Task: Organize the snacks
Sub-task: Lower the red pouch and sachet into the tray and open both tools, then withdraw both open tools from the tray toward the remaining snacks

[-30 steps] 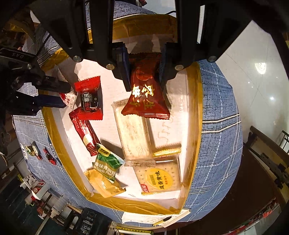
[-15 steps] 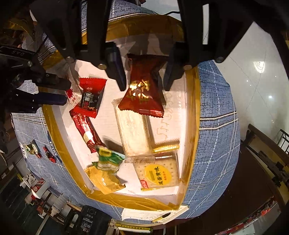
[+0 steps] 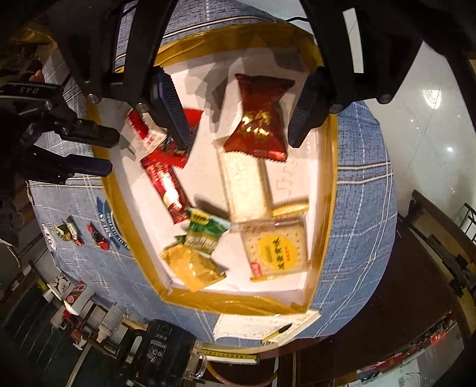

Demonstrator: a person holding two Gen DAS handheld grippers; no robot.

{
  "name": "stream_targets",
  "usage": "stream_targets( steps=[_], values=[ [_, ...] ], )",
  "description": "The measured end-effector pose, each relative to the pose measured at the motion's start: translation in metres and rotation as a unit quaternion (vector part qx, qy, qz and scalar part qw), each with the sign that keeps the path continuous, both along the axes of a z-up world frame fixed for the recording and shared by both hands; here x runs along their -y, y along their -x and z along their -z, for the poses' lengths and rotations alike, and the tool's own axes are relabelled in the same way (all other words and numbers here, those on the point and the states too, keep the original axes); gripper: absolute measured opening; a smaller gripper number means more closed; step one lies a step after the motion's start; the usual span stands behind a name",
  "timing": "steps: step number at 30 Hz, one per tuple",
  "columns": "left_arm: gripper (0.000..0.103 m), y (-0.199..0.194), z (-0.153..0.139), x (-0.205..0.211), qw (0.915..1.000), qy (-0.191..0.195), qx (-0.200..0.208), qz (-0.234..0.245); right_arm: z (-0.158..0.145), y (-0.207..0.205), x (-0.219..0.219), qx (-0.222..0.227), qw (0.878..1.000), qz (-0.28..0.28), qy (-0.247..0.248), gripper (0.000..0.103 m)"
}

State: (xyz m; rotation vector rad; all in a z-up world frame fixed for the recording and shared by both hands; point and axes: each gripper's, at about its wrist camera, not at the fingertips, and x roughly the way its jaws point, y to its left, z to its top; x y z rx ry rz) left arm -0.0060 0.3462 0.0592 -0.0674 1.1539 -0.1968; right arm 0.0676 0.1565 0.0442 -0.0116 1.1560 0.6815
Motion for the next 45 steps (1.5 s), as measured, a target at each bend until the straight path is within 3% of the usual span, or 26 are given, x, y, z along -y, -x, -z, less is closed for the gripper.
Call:
stream_targets(
  steps=[15, 33, 37, 45],
  values=[
    [0.073, -0.018, -0.021, 0.054, 0.9983, 0.013, 0.025, 0.051, -0.015, -0.010, 0.073, 0.020, 0.994, 0.102, -0.017, 0.044],
    [0.077, -0.039, -0.032, 0.152, 0.9890, 0.014, 0.030, 0.144, -0.031, 0.005, 0.178, 0.036, 0.976, 0.214, -0.008, 0.046],
    [0.082, -0.045, -0.031, 0.170, 0.9876, 0.012, 0.027, 0.154, -0.034, 0.008, 0.196, 0.041, 0.972, 0.231, -0.005, 0.053],
    [0.083, -0.065, -0.022, 0.196, 0.9874, 0.015, 0.003, 0.157, -0.036, 0.009, 0.231, 0.047, 0.963, 0.266, 0.005, 0.062]
  ],
)
